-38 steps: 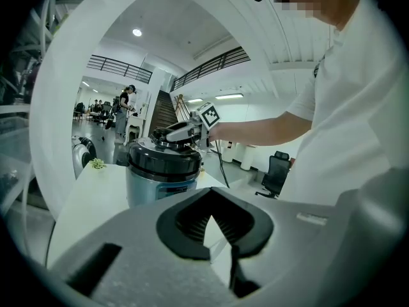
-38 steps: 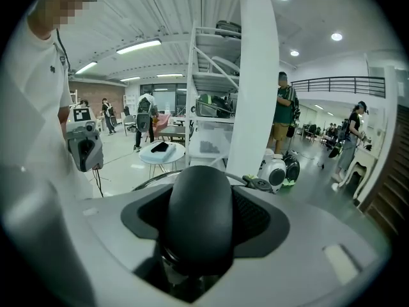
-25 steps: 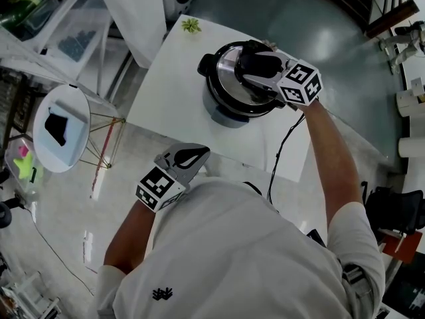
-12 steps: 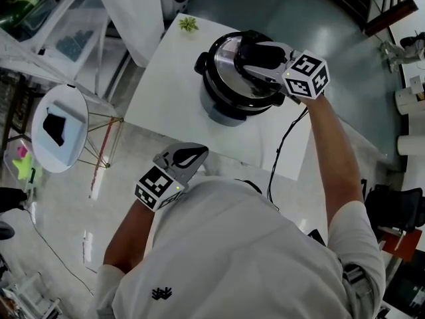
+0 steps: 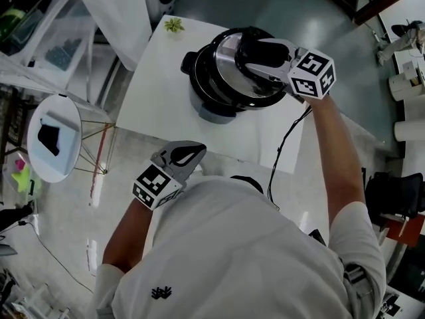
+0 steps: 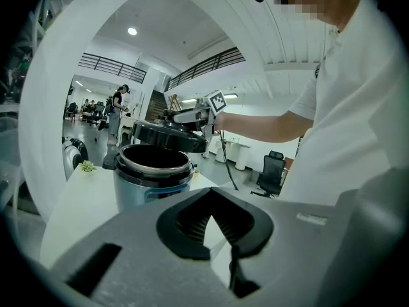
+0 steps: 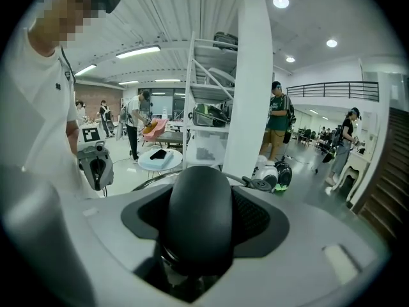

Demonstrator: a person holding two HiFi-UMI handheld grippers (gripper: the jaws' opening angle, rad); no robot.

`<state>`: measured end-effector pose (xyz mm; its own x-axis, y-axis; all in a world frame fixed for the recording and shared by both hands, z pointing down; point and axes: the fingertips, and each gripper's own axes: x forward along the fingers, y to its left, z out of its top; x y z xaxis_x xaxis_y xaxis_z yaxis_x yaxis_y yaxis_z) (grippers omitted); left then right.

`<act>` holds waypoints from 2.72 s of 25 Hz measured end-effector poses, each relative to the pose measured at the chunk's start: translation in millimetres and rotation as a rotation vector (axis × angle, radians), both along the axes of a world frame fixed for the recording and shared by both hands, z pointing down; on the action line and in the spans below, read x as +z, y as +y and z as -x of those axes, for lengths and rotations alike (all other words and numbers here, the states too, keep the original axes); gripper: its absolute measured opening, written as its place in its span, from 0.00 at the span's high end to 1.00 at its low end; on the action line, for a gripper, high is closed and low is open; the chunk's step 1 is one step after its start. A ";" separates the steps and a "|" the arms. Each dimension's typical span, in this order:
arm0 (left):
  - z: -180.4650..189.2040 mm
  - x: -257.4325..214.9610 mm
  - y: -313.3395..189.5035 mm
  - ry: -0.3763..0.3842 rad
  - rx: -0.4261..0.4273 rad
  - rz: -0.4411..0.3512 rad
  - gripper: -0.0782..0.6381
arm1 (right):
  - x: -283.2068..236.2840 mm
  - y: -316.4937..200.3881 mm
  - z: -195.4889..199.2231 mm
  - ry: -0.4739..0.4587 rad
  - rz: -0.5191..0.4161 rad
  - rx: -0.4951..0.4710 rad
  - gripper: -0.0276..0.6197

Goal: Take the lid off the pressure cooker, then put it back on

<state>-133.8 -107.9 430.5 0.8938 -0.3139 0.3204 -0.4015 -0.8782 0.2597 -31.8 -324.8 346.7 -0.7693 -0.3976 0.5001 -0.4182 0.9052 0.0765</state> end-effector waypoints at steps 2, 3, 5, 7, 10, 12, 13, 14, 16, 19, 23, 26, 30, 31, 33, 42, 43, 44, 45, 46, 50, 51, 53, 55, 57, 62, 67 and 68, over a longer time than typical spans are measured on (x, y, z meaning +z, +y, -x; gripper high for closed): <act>-6.4 -0.1 0.1 0.002 0.015 -0.002 0.88 | -3.3 4.3 -11.5 -0.002 -0.005 0.017 0.51; -10.3 -0.8 0.7 0.003 0.022 -0.003 0.88 | -4.8 7.2 -18.4 -0.004 -0.004 0.026 0.51; -18.4 -2.2 1.4 0.002 0.034 -0.006 0.88 | -7.7 13.2 -32.8 -0.012 0.002 0.041 0.51; -27.2 -2.0 1.4 -0.003 0.042 -0.006 0.88 | -9.8 19.8 -48.0 -0.018 0.003 0.054 0.51; -45.5 -4.3 4.7 0.006 0.045 -0.007 0.88 | -11.7 33.4 -72.9 -0.015 -0.005 0.071 0.51; -58.8 -5.4 8.9 0.008 0.052 -0.009 0.88 | -12.5 42.6 -89.3 -0.014 -0.007 0.078 0.51; -64.5 -4.8 10.6 0.005 0.056 -0.007 0.88 | -12.8 46.5 -96.7 -0.015 -0.007 0.082 0.51; -70.3 -4.3 11.9 0.003 0.059 -0.004 0.88 | -12.9 50.1 -103.8 -0.015 -0.008 0.085 0.51; -83.2 -4.7 14.5 0.001 0.062 -0.001 0.88 | -12.7 57.1 -118.2 -0.008 -0.011 0.087 0.51; -104.4 -6.3 20.3 -0.003 0.065 -0.005 0.88 | -10.8 69.5 -140.7 -0.005 -0.009 0.085 0.51; -127.3 -7.4 28.3 -0.011 0.063 -0.007 0.88 | -4.7 83.6 -166.8 0.001 -0.007 0.090 0.51; -144.6 -10.1 35.8 -0.017 0.057 -0.011 0.88 | -1.0 95.4 -185.1 0.002 -0.003 0.087 0.51; -161.0 -9.9 45.2 -0.025 0.043 -0.014 0.88 | 9.8 109.1 -204.2 0.006 0.005 0.082 0.51; -163.0 -9.0 46.5 -0.026 0.037 -0.011 0.88 | 13.7 111.7 -207.0 0.005 0.009 0.081 0.51; -167.2 -7.8 49.3 -0.029 0.025 -0.007 0.88 | 21.0 115.9 -211.3 0.006 0.016 0.076 0.51; -185.2 -9.9 67.3 -0.049 -0.008 -0.014 0.88 | 50.7 139.4 -224.7 0.023 0.033 0.051 0.51; -186.8 -10.0 68.3 -0.050 -0.012 -0.015 0.88 | 55.7 140.6 -225.7 0.024 0.036 0.049 0.51; -188.1 -9.9 68.9 -0.052 -0.016 -0.015 0.88 | 61.2 141.5 -226.4 0.027 0.040 0.048 0.51; -188.6 -9.6 69.3 -0.054 -0.020 -0.014 0.88 | 67.1 142.2 -226.7 0.031 0.044 0.047 0.51; -188.5 -8.9 69.7 -0.057 -0.025 -0.013 0.88 | 73.4 143.0 -226.5 0.035 0.049 0.046 0.51; -187.1 -5.8 72.7 -0.081 -0.044 -0.002 0.88 | 100.1 144.4 -224.5 0.045 0.066 0.042 0.51; -187.4 -5.6 73.4 -0.086 -0.048 0.000 0.88 | 106.2 144.1 -224.2 0.046 0.069 0.042 0.51; -187.2 -5.1 75.3 -0.097 -0.058 0.003 0.88 | 117.3 143.3 -223.0 0.046 0.072 0.045 0.51; -186.1 -4.6 77.4 -0.106 -0.067 0.006 0.88 | 128.2 142.5 -220.9 0.050 0.069 0.047 0.51; -185.2 -4.7 78.5 -0.115 -0.078 0.009 0.88 | 141.0 141.9 -218.9 0.059 0.069 0.046 0.51; -183.9 -5.0 77.5 -0.140 -0.109 0.011 0.88 | 176.1 141.0 -217.7 0.060 0.091 0.044 0.51; -181.9 -3.5 81.5 -0.167 -0.132 0.020 0.88 | 201.3 140.2 -215.2 0.060 0.101 0.054 0.51; -182.4 -3.4 82.3 -0.171 -0.137 0.021 0.88 | 205.6 140.8 -214.6 0.060 0.103 0.051 0.51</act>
